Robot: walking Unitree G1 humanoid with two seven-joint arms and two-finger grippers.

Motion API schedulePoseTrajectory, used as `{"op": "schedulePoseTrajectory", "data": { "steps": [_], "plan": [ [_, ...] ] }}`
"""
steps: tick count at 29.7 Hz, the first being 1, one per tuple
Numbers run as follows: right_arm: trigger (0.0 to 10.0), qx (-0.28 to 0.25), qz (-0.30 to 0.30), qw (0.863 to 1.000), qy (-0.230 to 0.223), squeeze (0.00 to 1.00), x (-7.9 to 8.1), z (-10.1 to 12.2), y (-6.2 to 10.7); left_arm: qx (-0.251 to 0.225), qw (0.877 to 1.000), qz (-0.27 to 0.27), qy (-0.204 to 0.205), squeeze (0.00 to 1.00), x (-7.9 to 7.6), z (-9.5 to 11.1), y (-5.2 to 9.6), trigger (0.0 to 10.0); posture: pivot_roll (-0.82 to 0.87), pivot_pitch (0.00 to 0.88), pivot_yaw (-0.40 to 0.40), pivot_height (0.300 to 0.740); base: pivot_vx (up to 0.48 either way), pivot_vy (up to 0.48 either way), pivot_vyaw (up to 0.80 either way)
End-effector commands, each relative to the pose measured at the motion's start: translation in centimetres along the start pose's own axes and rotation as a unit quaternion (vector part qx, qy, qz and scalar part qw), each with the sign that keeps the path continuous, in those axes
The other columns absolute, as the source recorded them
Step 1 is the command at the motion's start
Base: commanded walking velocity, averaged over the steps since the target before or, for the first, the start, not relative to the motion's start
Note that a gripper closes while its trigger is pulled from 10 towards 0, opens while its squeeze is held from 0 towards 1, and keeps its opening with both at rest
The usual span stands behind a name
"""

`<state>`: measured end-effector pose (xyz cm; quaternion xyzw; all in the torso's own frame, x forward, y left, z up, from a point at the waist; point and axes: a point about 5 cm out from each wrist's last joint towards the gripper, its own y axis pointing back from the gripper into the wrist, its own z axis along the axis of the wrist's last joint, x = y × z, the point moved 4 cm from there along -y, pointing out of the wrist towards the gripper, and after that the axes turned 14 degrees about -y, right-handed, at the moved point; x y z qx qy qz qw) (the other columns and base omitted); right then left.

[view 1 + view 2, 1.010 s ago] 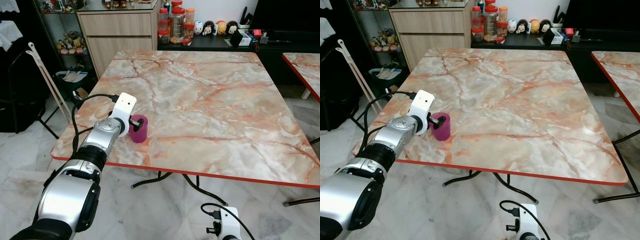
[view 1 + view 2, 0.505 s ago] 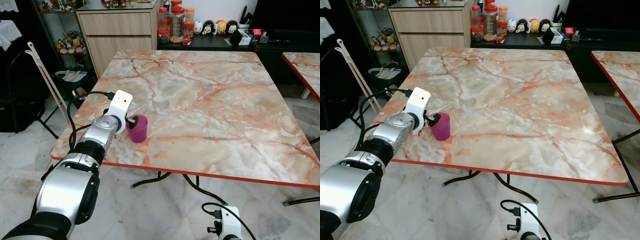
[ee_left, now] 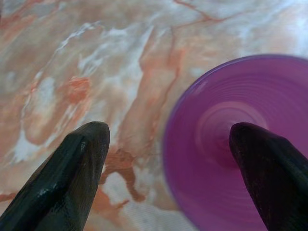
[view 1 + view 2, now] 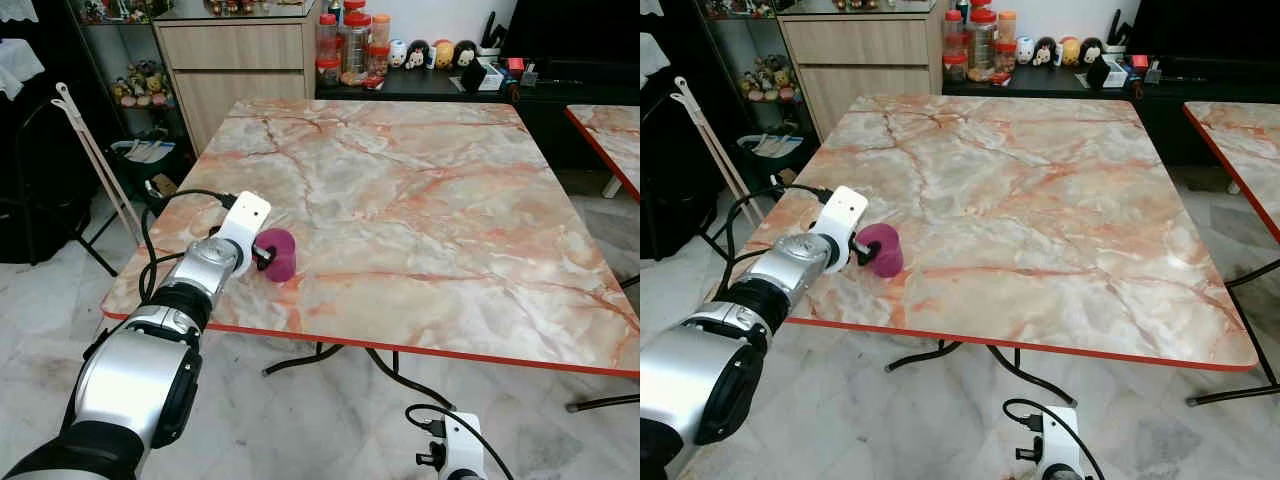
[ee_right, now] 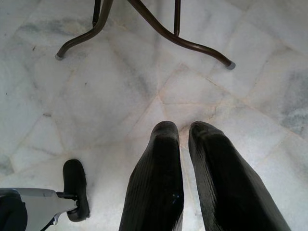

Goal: Setting the table

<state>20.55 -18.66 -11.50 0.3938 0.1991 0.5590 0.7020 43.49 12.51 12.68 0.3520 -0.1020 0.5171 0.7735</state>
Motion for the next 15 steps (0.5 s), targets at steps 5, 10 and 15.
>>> {"op": "schedulePoseTrajectory", "data": {
  "steps": [5, 10, 15],
  "plan": [
    [10.0, 0.001, -0.001, 1.0, -0.006, 0.0, 0.03, 0.03, -0.03, 0.011, 1.0, -0.009, -0.01, 0.0, -0.29, -0.53, -0.01, 10.0, -0.02, 0.0, 0.032, 0.74, 0.0, 0.0, 0.0],
    [10.0, 0.0, -0.002, 1.0, -0.006, 0.0, -0.06, 0.06, -0.02, 0.009, 1.0, 0.0, -0.011, 0.0, 0.02, -0.72, 0.05, 0.0, -0.02, 0.0, 0.031, 0.74, 0.0, 0.0, 0.0],
    [10.0, 0.001, -0.003, 1.0, -0.005, 0.0, -0.1, 0.05, -0.01, 0.01, 1.0, 0.0, -0.013, 0.0, 0.05, -0.83, 0.06, 0.0, -0.02, 0.0, 0.03, 0.74, 0.0, 0.0, 0.0]
  ]
}}
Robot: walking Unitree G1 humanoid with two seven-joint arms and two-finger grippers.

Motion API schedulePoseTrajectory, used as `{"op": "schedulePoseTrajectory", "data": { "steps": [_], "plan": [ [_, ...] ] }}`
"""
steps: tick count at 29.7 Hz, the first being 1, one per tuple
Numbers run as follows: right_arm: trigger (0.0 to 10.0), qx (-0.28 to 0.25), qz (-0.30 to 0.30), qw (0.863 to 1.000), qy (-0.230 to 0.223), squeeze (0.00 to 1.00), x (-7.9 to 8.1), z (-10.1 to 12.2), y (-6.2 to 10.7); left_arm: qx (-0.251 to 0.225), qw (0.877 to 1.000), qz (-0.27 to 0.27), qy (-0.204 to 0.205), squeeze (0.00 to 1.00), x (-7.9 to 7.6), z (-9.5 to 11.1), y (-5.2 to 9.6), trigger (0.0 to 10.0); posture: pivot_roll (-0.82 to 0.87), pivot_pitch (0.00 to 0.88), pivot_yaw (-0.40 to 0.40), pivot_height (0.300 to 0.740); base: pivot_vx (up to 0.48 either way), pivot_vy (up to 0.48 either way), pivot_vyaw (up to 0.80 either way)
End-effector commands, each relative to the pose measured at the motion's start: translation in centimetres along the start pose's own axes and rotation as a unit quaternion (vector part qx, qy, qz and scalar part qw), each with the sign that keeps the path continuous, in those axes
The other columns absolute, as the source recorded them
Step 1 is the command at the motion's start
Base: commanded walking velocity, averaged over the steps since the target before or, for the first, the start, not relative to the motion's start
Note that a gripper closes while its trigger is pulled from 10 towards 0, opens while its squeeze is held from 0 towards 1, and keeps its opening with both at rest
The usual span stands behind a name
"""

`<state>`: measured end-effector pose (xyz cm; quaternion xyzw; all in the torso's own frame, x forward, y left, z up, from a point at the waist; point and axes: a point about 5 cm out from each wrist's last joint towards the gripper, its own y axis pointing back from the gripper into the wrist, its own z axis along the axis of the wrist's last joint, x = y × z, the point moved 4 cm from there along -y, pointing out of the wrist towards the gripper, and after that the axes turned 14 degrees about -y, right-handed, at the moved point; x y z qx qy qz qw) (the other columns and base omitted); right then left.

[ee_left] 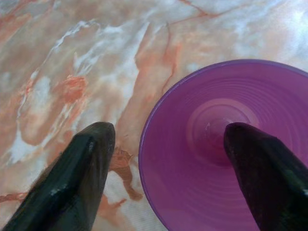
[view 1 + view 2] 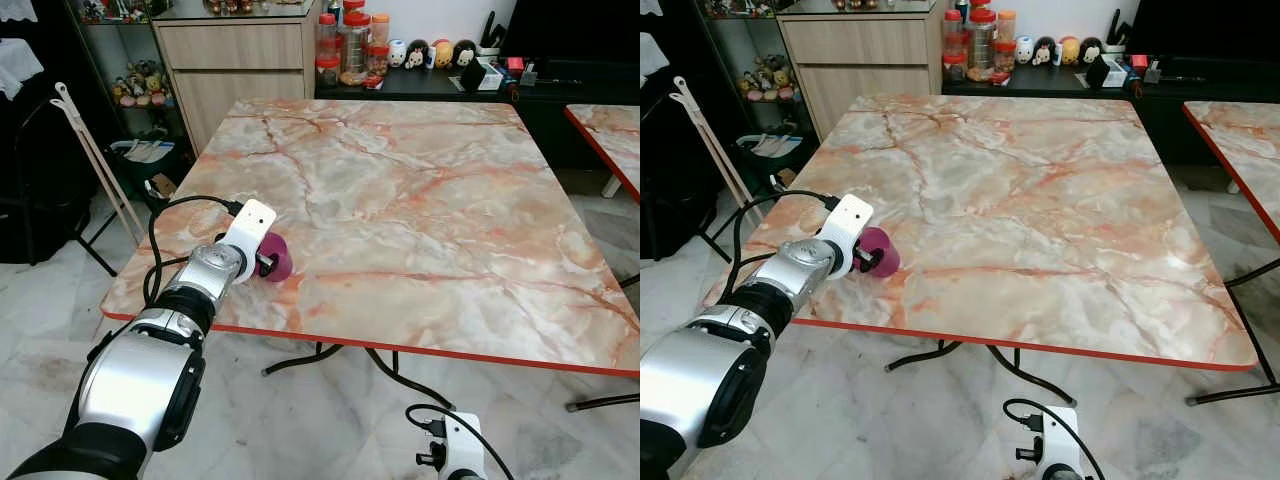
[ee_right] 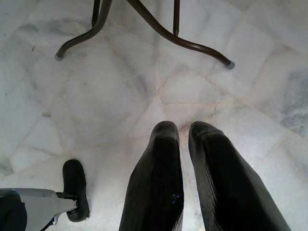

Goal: Setting the table

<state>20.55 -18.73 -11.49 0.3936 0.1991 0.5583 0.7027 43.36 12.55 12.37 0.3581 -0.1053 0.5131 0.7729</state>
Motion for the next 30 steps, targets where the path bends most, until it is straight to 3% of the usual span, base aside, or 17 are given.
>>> {"op": "schedulePoseTrajectory", "data": {
  "steps": [1, 17, 30],
  "plan": [
    [10.0, 0.001, -0.002, 1.0, -0.005, 0.0, -0.1, 0.0, 0.0, 0.006, 1.0, 0.004, -0.004, 0.0, 0.2, -0.6, 0.1, 0.0, -0.02, 0.0, 0.03, 0.74, 0.0, 0.0, 0.0],
    [10.0, -0.002, -0.001, 1.0, -0.002, 0.0, 0.0, 0.4, -0.1, 0.014, 1.0, 0.004, 0.001, 0.0, -0.1, -1.6, 0.1, 0.0, -0.01, 0.0, 0.025, 0.74, 0.0, 0.0, 0.0],
    [10.0, 0.001, -0.003, 1.0, -0.004, 0.0, 0.0, 0.0, 0.0, 0.007, 1.0, 0.02, 0.013, 0.0, 0.7, -1.7, 0.3, 0.0, 0.0, 0.0, 0.023, 0.74, 0.0, 0.0, 0.0]
  ]
}}
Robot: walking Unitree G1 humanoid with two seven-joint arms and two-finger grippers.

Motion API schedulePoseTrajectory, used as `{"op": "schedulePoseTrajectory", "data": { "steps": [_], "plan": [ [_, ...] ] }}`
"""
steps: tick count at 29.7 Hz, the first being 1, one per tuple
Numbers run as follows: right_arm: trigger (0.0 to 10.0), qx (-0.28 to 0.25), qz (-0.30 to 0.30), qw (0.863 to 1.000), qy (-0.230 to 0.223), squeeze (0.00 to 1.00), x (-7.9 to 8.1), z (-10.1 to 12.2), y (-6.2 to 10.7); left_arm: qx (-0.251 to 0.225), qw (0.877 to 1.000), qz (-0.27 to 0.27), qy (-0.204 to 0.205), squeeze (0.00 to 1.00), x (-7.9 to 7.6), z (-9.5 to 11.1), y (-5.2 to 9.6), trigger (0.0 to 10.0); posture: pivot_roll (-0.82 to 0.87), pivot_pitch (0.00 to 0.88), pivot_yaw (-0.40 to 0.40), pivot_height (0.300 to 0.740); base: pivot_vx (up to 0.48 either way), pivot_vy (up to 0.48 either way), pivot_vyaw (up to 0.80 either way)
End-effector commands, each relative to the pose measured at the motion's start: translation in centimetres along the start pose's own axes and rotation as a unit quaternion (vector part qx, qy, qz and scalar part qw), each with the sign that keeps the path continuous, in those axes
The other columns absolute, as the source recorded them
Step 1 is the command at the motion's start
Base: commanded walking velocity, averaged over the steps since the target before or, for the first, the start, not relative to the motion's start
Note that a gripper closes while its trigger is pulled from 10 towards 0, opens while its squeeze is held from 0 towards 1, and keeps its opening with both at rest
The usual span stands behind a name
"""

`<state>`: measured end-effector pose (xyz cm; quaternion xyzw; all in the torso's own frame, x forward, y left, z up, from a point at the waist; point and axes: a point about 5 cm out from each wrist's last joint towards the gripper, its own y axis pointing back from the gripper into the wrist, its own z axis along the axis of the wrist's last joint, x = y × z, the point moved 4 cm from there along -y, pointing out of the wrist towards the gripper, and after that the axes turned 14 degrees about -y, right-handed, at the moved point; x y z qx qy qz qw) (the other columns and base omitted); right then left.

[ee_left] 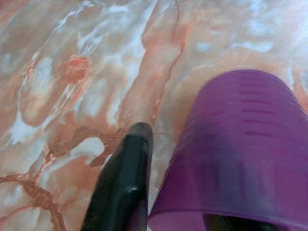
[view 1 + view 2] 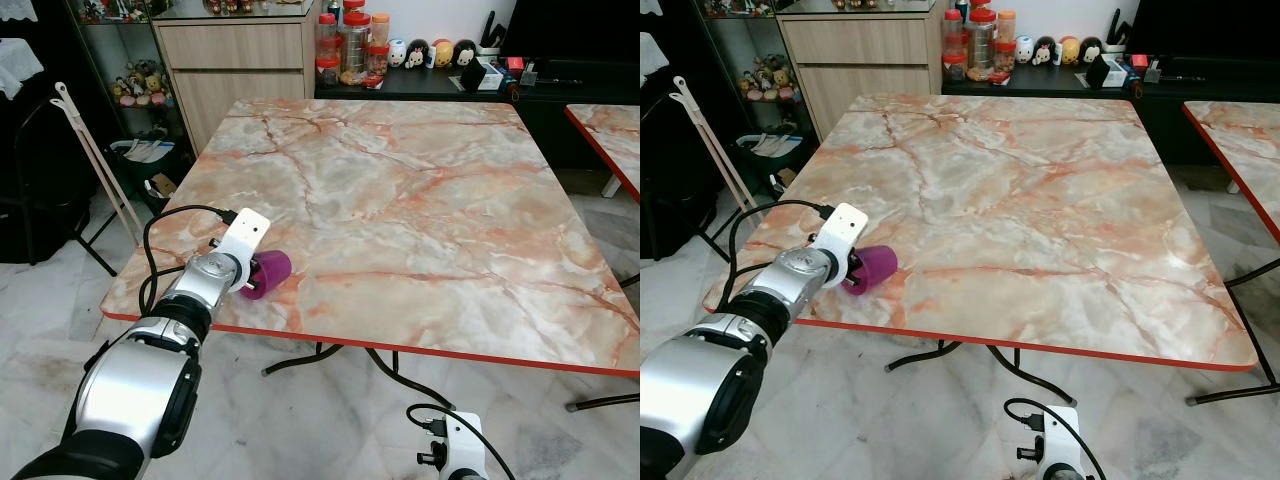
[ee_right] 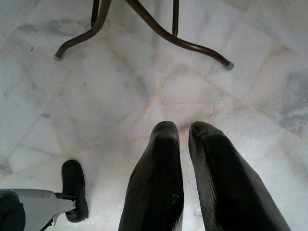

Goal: Setting the table

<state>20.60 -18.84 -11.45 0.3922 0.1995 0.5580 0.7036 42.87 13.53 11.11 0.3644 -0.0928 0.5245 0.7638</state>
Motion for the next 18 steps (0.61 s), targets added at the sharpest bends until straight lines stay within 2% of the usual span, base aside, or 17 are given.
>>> {"op": "schedulePoseTrajectory", "data": {
  "steps": [1, 12, 18],
  "plan": [
    [10.0, 0.002, -0.001, 1.0, -0.005, 0.0, 0.1, -0.1, 0.0, -0.01, 1.0, 0.012, 0.006, 0.0, 1.0, 0.0, 0.2, 0.0, 0.0, 0.0, 0.023, 0.74, 0.0, 0.0, 0.0],
    [10.0, 0.001, -0.002, 1.0, -0.006, 0.0, 0.1, 0.1, -0.1, -0.021, 0.999, 0.025, 0.035, 0.0, 1.4, -0.7, 0.4, 0.0, 0.0, 0.0, 0.024, 0.74, 0.0, 0.0, 0.0],
    [10.0, 0.001, 0.0, 1.0, -0.005, 0.0, 0.3, 0.0, 0.0, -0.032, 0.996, 0.033, 0.083, 0.0, 0.6, -2.2, 0.5, 0.0, -0.01, 0.0, 0.032, 0.74, 0.0, 0.0, 0.0]
  ]
}}
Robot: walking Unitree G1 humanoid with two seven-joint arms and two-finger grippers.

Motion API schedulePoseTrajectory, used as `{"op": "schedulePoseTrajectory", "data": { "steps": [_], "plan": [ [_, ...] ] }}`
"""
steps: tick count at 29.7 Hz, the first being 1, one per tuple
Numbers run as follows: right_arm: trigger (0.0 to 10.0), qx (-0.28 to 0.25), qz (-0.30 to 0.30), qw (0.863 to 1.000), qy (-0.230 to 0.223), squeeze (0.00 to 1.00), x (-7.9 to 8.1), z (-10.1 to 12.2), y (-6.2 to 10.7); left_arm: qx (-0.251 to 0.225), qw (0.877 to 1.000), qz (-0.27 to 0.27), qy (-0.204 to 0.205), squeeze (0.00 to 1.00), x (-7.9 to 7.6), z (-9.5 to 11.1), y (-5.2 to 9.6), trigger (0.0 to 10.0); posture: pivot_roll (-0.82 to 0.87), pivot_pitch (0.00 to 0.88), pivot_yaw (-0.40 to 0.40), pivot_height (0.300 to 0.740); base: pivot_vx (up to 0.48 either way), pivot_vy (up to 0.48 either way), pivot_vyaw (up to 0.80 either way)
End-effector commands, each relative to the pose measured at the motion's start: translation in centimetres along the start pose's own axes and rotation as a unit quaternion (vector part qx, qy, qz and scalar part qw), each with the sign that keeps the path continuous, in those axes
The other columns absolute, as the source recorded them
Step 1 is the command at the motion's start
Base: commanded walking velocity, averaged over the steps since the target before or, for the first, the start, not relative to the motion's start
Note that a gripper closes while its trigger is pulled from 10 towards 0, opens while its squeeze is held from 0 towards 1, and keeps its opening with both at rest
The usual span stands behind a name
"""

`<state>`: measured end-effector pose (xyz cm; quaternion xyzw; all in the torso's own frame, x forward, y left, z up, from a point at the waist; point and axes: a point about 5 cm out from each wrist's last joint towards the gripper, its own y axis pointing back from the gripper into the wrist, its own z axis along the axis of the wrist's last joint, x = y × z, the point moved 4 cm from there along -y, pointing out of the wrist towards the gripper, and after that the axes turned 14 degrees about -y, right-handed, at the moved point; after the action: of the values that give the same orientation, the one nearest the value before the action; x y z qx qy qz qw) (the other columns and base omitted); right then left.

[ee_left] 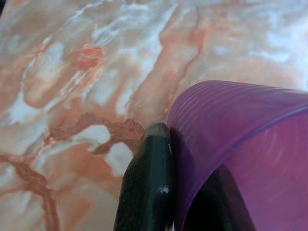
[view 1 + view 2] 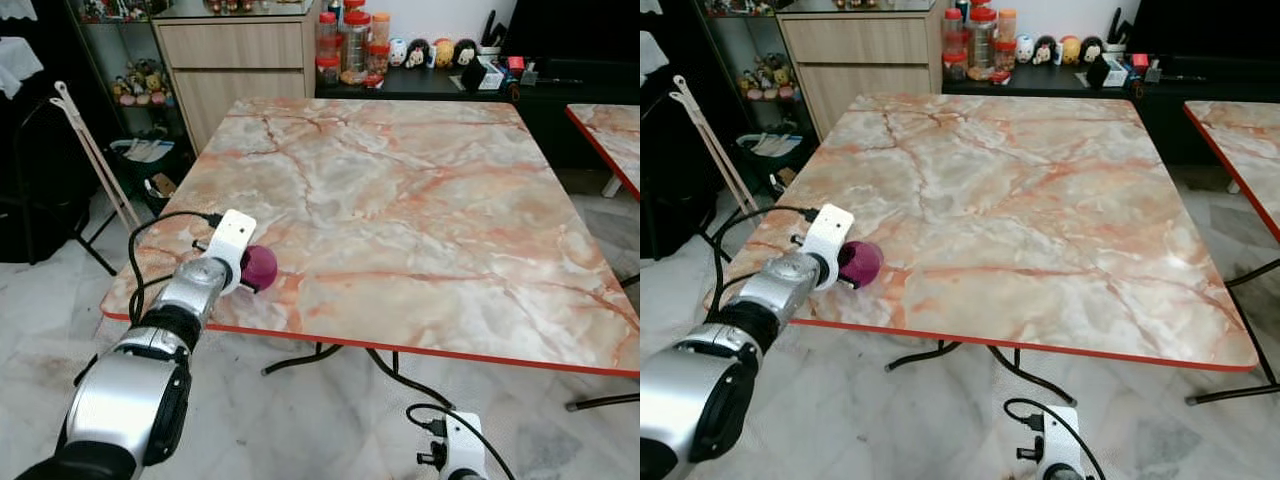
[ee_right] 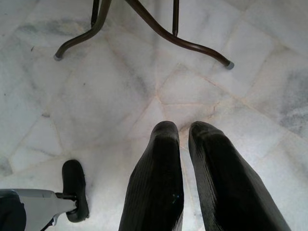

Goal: Setting the table

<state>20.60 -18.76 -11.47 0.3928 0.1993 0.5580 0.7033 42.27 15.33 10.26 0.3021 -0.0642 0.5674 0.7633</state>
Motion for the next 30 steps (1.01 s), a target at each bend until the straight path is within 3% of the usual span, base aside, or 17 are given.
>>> {"op": "schedulePoseTrajectory", "data": {
  "steps": [1, 3, 4, 5, 6, 11, 14, 16, 17, 18, 23, 24, 26, 27, 30],
  "plan": [
    [10.0, 0.001, 0.0, 1.0, -0.005, 0.0, 0.2, 0.0, 0.0, -0.01, 0.999, 0.014, 0.03, 0.0, 0.1, -0.5, 0.1, 0.0, -0.01, 0.0, 0.033, 0.74, 0.0, 0.0, 0.0],
    [10.0, 0.0, -0.001, 1.0, -0.005, 0.0, 0.2, 0.0, 0.0, -0.024, 0.997, 0.033, 0.058, 0.0, 0.4, -0.8, 0.4, 0.0, -0.01, 0.0, 0.033, 0.74, 0.0, 0.0, 0.0],
    [10.0, 0.0, -0.001, 1.0, -0.005, 0.0, 0.2, -0.1, 0.0, -0.038, 0.995, 0.047, 0.082, 0.0, 0.8, -1.1, 0.6, 1.6, 0.0, 0.0, 0.032, 0.74, 0.0, 0.0, 0.0],
    [10.0, 0.0, -0.001, 1.0, -0.005, 0.0, 0.2, -0.1, 0.0, -0.038, 0.995, 0.047, 0.082, 0.0, 0.8, -1.1, 0.6, 1.6, 0.0, 0.0, 0.032, 0.74, 0.0, 0.0, 0.0],
    [10.0, 0.001, -0.001, 1.0, -0.004, 0.0, 0.2, -0.1, 0.0, -0.049, 0.991, 0.07, 0.107, 0.0, 1.4, -1.6, 0.9, 10.0, 0.0, 0.0, 0.031, 0.74, 0.0, 0.0, 0.0],
    [10.0, 0.0, 0.0, 1.0, -0.002, 0.0, 0.2, -0.2, 0.0, -0.05, 0.973, 0.135, 0.181, 0.0, 3.7, -3.6, 2.0, 10.0, 0.0, 0.0, 0.032, 0.74, 0.0, 0.0, 0.0],
    [10.0, -0.001, 0.0, 1.0, -0.002, 0.0, 0.2, -0.2, 0.0, -0.05, 0.966, 0.155, 0.201, 0.0, 4.4, -4.3, 2.4, 10.0, 0.0, 0.0, 0.032, 0.74, 0.0, 0.0, 0.0],
    [10.0, -0.003, 0.001, 1.0, -0.005, 0.0, 0.3, -0.1, 0.0, -0.026, 0.938, 0.261, 0.227, 0.0, 8.2, -8.2, 5.0, 10.0, 0.01, 0.0, 0.036, 0.74, 0.0, 0.0, 0.0],
    [10.0, -0.003, 0.001, 1.0, -0.005, 0.0, 0.3, -0.1, 0.0, -0.026, 0.938, 0.261, 0.227, 0.0, 8.2, -8.2, 5.0, 10.0, 0.01, 0.0, 0.036, 0.74, 0.0, 0.0, 0.0],
    [10.0, -0.006, 0.001, 1.0, -0.008, 0.0, 0.3, -0.1, 0.0, -0.023, 0.925, 0.291, 0.244, 0.0, 9.3, -9.7, 6.2, 10.0, 0.01, 0.0, 0.035, 0.74, 0.0, 0.0, 0.0],
    [10.0, -0.01, 0.003, 1.0, -0.013, 0.0, 0.4, 0.0, 0.0, 0.02, 0.896, 0.385, 0.219, 0.0, 11.9, -14.5, 10.3, 10.0, 0.02, 0.0, 0.033, 0.74, 0.0, 0.0, 0.0],
    [10.0, -0.01, 0.003, 1.0, -0.014, 0.0, 0.4, 0.0, 0.0, 0.035, 0.886, 0.406, 0.221, 0.0, 12.3, -15.7, 11.2, 10.0, 0.02, 0.0, 0.032, 0.74, 0.0, 0.0, 0.0],
    [10.0, -0.01, 0.003, 1.0, -0.014, 0.0, 0.4, 0.0, 0.0, 0.044, 0.879, 0.419, 0.224, 0.0, 12.6, -16.4, 11.9, 10.0, 0.02, 0.0, 0.032, 0.74, 0.0, 0.0, 0.0],
    [10.0, -0.011, 0.003, 1.0, -0.015, 0.0, 0.4, 0.0, 0.0, 0.079, 0.868, 0.444, 0.209, 0.0, 12.8, -18.4, 13.4, 10.0, 0.02, 0.0, 0.032, 0.74, 0.0, 0.0, 0.0],
    [10.0, -0.01, 0.001, 1.0, -0.015, 0.0, 0.3, -0.1, 0.1, 0.125, 0.864, 0.455, 0.179, 0.0, 12.4, -20.5, 14.8, 10.0, 0.02, 0.0, 0.032, 0.74, 0.0, 0.0, 0.0]
  ]
}}
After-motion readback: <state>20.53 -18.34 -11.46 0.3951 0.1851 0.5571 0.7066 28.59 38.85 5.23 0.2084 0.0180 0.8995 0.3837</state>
